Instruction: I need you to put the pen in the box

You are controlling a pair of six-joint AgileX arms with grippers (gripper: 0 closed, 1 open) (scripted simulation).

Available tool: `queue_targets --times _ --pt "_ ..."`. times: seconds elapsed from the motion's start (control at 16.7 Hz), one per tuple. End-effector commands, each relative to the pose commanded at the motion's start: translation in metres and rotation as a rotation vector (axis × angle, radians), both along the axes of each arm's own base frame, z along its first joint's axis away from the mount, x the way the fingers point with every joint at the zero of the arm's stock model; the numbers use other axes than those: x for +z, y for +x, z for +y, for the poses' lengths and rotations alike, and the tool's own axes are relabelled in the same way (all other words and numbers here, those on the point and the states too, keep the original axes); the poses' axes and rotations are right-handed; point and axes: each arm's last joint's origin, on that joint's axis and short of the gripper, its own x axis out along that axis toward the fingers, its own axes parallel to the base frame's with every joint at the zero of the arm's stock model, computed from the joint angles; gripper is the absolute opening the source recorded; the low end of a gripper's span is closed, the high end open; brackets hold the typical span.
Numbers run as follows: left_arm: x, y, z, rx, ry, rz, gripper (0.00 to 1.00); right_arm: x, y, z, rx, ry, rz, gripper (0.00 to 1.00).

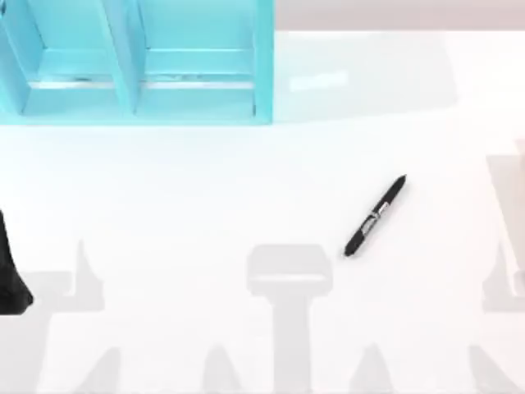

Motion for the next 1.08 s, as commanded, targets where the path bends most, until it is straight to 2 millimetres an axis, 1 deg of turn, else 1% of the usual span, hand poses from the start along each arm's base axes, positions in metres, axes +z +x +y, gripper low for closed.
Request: queue_targets --times 0.18,0.3,0.48,0.6,0.72,0.84,0.96,1.08 --pt "0.000 0.000 0.000 0.000 0.000 0.000 1.00 0.002 0.000 0.001 0.007 0.009 0.006 1.00" --pt "0.000 0.000 0.000 0.000 0.000 0.000 1.00 0.012 0.000 0.004 0.040 0.052 0.039 1.00" --pt "0.000 0.000 0.000 0.000 0.000 0.000 1.00 0.044 0.005 0.014 0.110 0.161 0.141 1.00" --pt "0.000 0.000 0.000 0.000 0.000 0.000 1.00 0.071 0.015 0.023 0.152 0.245 0.252 1.00" --pt "0.000 0.000 0.000 0.000 0.000 0.000 1.00 0.096 0.034 0.036 0.174 0.325 0.404 1.00" --pt "0.000 0.000 0.000 0.000 0.000 0.000 1.00 0.113 0.064 0.055 0.166 0.390 0.587 1.00" --pt "0.000 0.000 0.000 0.000 0.000 0.000 1.00 0.120 0.100 0.079 0.122 0.435 0.783 1.00" --pt "0.000 0.000 0.000 0.000 0.000 0.000 1.00 0.116 0.137 0.104 0.049 0.464 0.965 1.00"
